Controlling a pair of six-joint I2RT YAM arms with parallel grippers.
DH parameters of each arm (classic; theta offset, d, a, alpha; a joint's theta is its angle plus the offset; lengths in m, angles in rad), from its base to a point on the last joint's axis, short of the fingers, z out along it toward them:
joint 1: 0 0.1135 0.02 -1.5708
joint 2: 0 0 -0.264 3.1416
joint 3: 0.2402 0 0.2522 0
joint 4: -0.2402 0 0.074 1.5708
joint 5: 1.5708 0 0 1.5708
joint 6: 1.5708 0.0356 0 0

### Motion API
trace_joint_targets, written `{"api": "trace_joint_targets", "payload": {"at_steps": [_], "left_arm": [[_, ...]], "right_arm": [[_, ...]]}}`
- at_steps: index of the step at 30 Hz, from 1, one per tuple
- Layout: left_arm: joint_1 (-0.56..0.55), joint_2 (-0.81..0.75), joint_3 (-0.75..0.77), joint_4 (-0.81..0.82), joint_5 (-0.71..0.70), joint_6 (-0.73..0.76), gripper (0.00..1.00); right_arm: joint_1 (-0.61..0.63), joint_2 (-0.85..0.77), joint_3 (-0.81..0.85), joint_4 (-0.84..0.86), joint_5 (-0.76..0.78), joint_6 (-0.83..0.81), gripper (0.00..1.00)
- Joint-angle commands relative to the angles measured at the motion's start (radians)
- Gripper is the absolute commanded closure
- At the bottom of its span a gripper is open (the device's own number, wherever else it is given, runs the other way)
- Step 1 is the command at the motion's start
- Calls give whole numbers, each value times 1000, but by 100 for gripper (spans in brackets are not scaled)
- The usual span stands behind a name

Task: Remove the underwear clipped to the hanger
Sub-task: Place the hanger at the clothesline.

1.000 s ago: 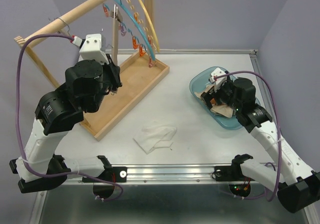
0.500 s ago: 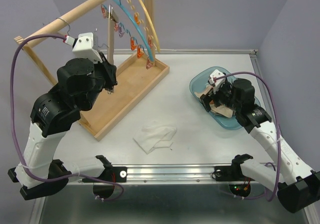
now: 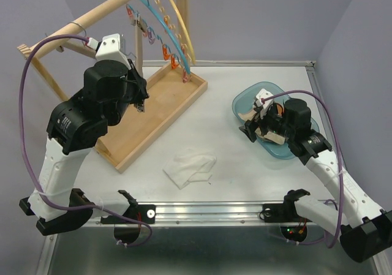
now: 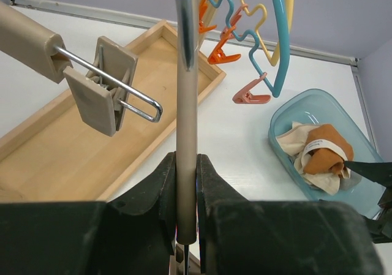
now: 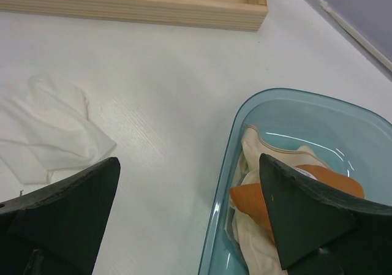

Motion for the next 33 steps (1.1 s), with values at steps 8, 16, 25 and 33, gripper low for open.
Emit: {"api": "trace_joint_targets", "payload": {"at_steps": [8,16,25,33], "left_arm": [[96,54,84,-6,92,-14,100],[146,71,102,-19,129,-5,100],[183,66,64,-3,152,-5,100],[261,91,95,10,217,1,100]], "right_arm": [[-3,-11,-8,34,-24,20,0],[-3,-17,-8,34,-26,22,0],[-3,-10,-10,34,-32,23,0],[-3,-14,-10,36,-26,25,0]]}}
